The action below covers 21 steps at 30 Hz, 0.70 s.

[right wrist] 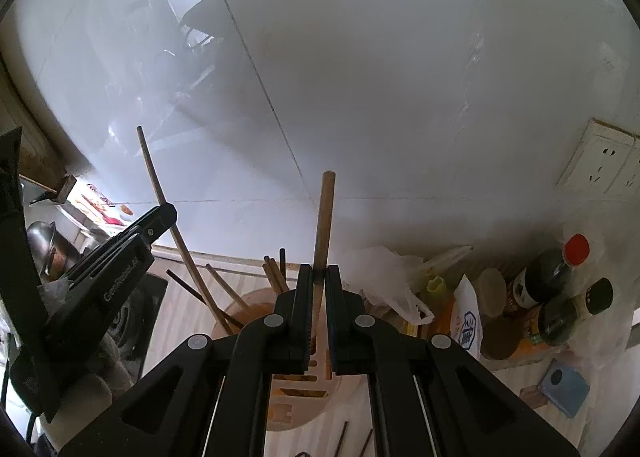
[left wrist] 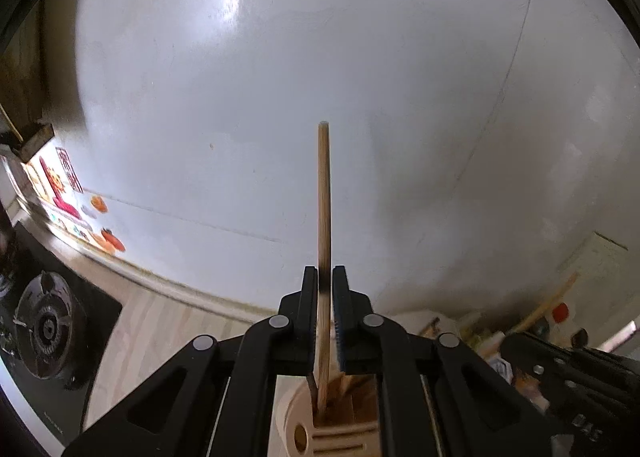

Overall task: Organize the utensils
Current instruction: 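Lower the chopsticks into the holder and open both tools, then grasp a dark chopstick with the right tool while the left grasps another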

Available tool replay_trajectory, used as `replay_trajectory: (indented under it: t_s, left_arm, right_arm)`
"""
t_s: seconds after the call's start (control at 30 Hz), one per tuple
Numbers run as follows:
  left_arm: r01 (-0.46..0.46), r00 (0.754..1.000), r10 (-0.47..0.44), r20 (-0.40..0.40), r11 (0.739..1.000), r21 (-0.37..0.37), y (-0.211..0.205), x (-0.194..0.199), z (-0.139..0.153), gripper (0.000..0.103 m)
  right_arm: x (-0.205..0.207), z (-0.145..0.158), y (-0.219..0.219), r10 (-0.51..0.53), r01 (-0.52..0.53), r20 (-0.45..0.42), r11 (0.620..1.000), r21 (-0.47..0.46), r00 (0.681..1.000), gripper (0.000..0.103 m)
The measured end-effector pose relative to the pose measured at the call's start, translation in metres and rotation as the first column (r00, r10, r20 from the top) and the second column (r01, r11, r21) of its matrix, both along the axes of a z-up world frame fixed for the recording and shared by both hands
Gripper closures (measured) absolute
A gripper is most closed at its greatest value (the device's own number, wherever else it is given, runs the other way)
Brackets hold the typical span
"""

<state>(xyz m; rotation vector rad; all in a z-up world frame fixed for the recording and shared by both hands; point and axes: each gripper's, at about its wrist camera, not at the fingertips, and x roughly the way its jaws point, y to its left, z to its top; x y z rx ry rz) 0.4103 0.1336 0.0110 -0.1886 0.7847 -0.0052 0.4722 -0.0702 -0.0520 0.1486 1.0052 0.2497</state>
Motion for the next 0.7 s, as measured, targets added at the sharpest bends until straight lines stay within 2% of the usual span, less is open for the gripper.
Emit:
replay_trajectory:
  t_s: [0.07, 0.1, 0.17, 0.2, 0.23, 0.3, 0.4, 0.5, 0.57, 0.63, 0.7]
  left_arm:
    - [0.008, 1.0, -0.008, -0.021, 1.0, -0.008, 0.001, -0.005, 0.003, 0.094]
    - [0.006, 1.0, -0.006, -0.025, 1.0, 0.0, 0.001, -0.01, 0.007, 0.089]
    - [-0.01, 1.0, 0.01, -0.009, 1.0, 0.019, 0.005, -0.024, 0.016, 0.063]
    - [-0.016, 1.0, 0.016, -0.002, 1.0, 0.026, 0.006, -0.03, 0.018, 0.034]
    - [-0.026, 1.0, 0.026, 0.014, 0.999, 0.027, 0.009, -0.04, 0.021, 0.016]
    - [-0.036, 0.999, 0.034, 0.033, 0.998, 0.045, 0.014, -0.056, 0.022, 0.012]
    - [-0.041, 0.999, 0.04, 0.018, 0.995, 0.09, 0.019, -0.075, 0.013, 0.0]
    - [-0.049, 0.999, 0.049, 0.001, 0.991, 0.125, 0.023, -0.095, -0.005, 0.0]
    - [-0.055, 0.997, 0.061, -0.039, 0.987, 0.152, 0.024, -0.107, -0.027, 0.0]
    - [-0.054, 0.994, 0.069, -0.079, 0.983, 0.176, 0.024, -0.115, -0.047, 0.0]
    - [-0.054, 0.988, 0.082, -0.129, 0.978, 0.204, 0.023, -0.126, -0.075, 0.0]
  right_arm:
    - [0.002, -0.002, 0.002, 0.013, -0.013, -0.026, 1.0, -0.003, 1.0, 0.096]
    - [0.002, -0.003, 0.003, 0.016, -0.016, -0.038, 1.0, -0.001, 0.999, 0.096]
    - [0.001, -0.003, 0.001, 0.01, -0.01, -0.05, 1.0, 0.009, 0.999, 0.091]
    - [0.0, -0.002, -0.001, 0.004, -0.003, -0.05, 1.0, 0.017, 0.999, 0.079]
    - [-0.003, -0.001, -0.005, -0.004, 0.006, -0.047, 1.0, 0.026, 0.999, 0.068]
    - [-0.011, 0.002, -0.013, -0.034, 0.035, -0.036, 0.999, 0.029, 0.999, 0.061]
    - [-0.03, 0.003, -0.026, -0.078, 0.078, -0.022, 0.997, 0.019, 0.997, 0.053]
    - [-0.054, -0.005, -0.039, -0.13, 0.13, -0.013, 0.991, 0.018, 0.991, 0.044]
    - [-0.074, -0.017, -0.048, -0.156, 0.156, -0.013, 0.987, 0.023, 0.988, 0.041]
    - [-0.093, -0.033, -0.052, -0.177, 0.177, -0.017, 0.984, 0.019, 0.984, 0.03]
    - [-0.109, -0.052, -0.055, -0.192, 0.191, -0.033, 0.981, -0.011, 0.981, 0.029]
